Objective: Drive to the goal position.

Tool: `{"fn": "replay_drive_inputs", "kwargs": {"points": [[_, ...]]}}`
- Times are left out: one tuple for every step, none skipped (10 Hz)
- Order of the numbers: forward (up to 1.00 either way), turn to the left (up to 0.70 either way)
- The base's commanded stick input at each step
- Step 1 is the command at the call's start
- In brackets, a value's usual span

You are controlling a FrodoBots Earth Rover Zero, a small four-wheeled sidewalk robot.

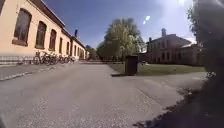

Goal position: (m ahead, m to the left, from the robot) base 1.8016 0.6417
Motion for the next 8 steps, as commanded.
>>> {"fn": "replay_drive_inputs", "kwargs": {"points": [[0.0,-0.45],[0.0,-0.45],[0.0,-0.45],[0.0,-0.45],[0.0,-0.45],[0.0,-0.45],[0.0,-0.2],[0.0,0.0]]}}
